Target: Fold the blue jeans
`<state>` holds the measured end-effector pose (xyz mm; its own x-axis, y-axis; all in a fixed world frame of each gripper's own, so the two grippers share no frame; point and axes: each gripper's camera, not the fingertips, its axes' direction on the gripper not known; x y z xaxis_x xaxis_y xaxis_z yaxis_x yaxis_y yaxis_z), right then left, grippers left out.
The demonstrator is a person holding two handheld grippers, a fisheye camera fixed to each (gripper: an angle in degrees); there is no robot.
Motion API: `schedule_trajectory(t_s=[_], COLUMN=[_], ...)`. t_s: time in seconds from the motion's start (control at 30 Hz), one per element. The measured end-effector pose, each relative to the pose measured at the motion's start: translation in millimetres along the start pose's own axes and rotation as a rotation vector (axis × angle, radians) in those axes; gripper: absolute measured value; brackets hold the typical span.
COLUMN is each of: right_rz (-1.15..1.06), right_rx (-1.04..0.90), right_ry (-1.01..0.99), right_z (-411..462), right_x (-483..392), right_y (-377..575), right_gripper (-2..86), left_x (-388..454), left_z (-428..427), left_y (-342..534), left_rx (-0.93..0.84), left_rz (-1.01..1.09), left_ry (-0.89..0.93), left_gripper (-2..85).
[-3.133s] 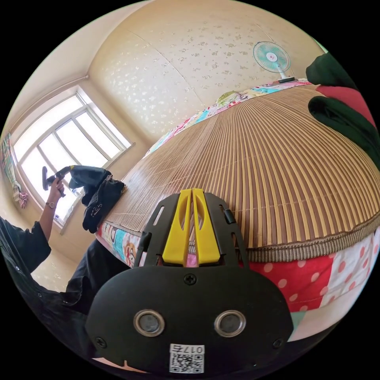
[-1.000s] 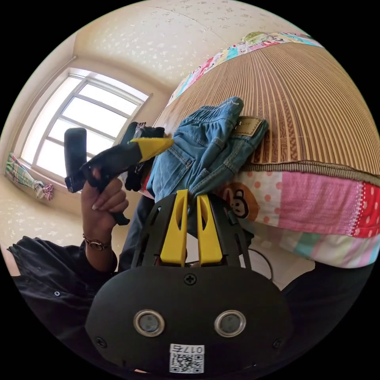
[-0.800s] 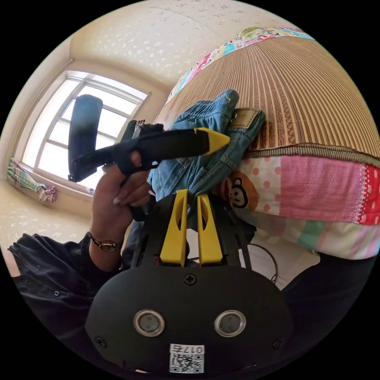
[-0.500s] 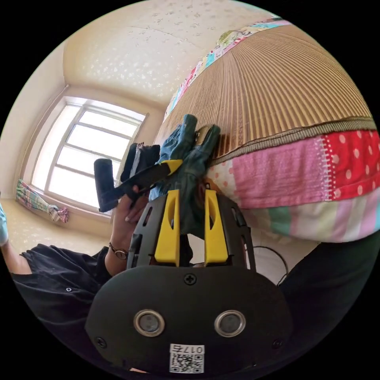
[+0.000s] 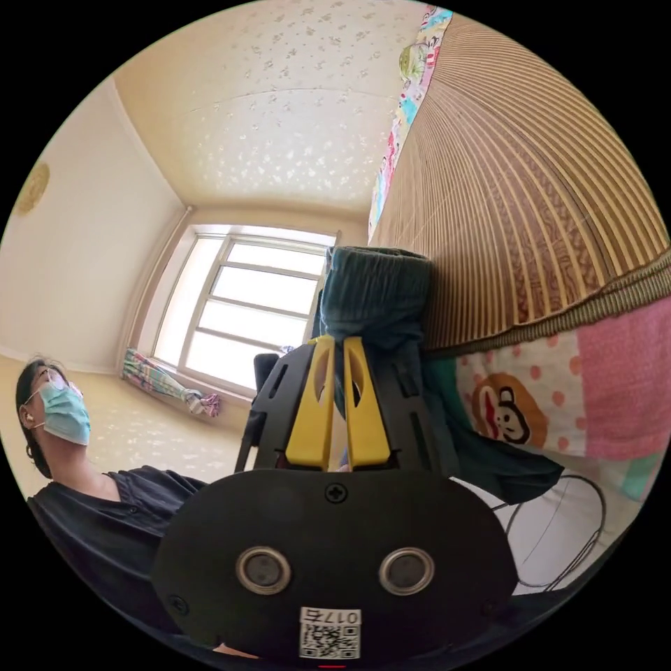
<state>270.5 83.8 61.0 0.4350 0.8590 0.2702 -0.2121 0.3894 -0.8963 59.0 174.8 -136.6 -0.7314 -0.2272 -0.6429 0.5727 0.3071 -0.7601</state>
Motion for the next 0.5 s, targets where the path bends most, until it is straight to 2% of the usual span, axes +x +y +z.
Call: schedule_trajectory(t_s=[0.1,0.23,0.33,0.4,0.5], right_rz=[-0.098,-0.232,-0.398,-0.534,-0.675], right_rx=[0.046,0.131,0.221,0.215,0.226], right_ry=[0.041,0.110,-0.021,-0.182,-0.234], right_z=[-4,-21,-31,-20,2], right_x=[-48,-112,-162,-195,-237], right_y=[-11,-20,-13,-2,20], right_gripper=[2.7,2.4,2.3,2.2,2.2], left_x=[48,105,163,226,322], left_z=[-68,-136,-169,-177,-179], left_y=[5,12,26,53,91], left_rx=[0.177,0.330,0.424,0.511,0.611], left_rz=[0.046,0.105,0.162,0.274,0.482], left_ry=[-0.207,-0.327,-0.417,-0.450,-0.543], left_gripper=[0.6,0.4,0.3,0.2,0.1])
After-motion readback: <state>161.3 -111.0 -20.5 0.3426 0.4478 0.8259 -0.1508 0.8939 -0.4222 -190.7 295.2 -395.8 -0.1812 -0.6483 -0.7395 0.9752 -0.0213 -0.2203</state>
